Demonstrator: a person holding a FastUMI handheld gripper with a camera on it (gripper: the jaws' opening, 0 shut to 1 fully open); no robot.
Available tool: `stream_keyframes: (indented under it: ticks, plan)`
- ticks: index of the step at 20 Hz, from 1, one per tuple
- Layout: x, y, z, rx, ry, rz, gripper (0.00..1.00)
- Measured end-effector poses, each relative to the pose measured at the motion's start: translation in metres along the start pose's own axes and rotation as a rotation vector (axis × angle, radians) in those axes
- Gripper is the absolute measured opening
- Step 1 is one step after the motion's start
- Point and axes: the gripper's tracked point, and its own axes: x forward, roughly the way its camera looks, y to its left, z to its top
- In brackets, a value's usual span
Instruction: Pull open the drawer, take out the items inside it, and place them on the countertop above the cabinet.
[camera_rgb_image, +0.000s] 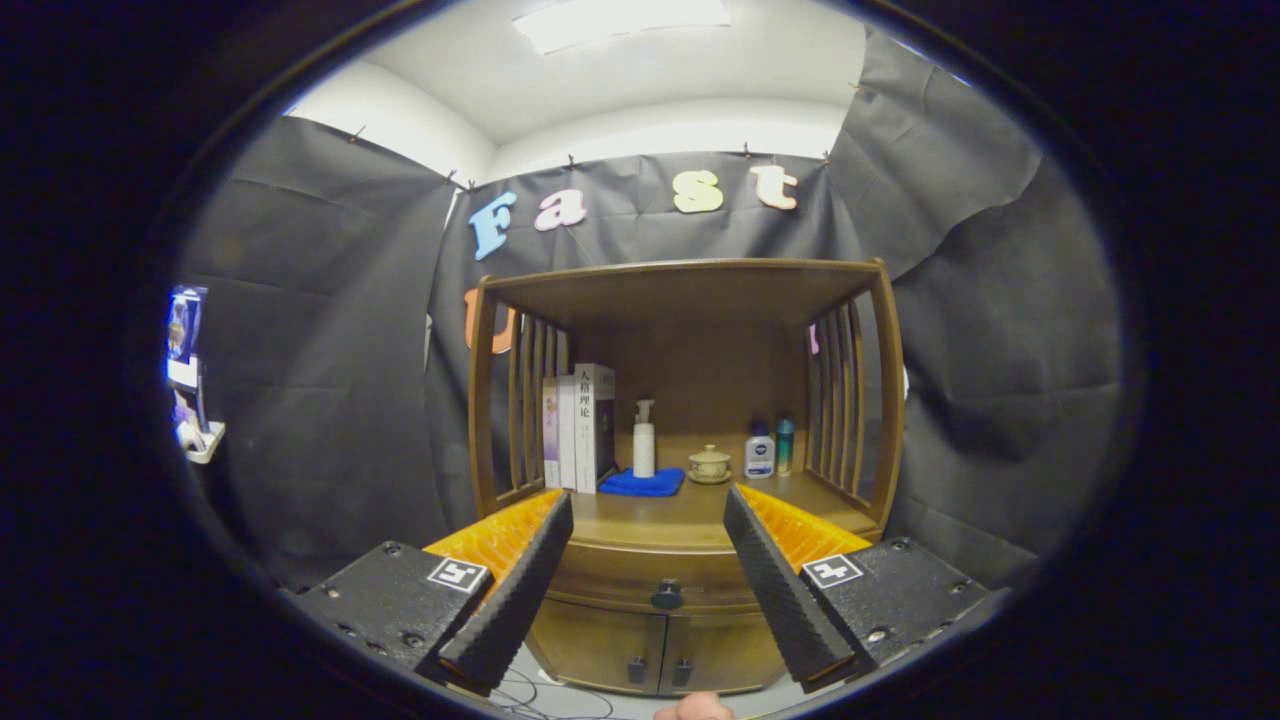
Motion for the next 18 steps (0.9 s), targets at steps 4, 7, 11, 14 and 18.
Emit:
stream_keyframes:
  ticks: [4, 7, 11, 14, 18]
  plan:
    - [0.004, -0.002, -0.011, -0.007, 0.025, -0.018, 0.99]
    - [0.008, -0.004, -0.019, -0.012, 0.035, -0.03, 0.99]
    - [0.021, -0.007, -0.044, -0.021, 0.062, -0.045, 0.99]
    - [0.036, -0.006, -0.084, -0.001, 0.151, -0.026, 0.99]
    - [0.063, -0.019, -0.134, 0.015, 0.246, -0.049, 0.99]
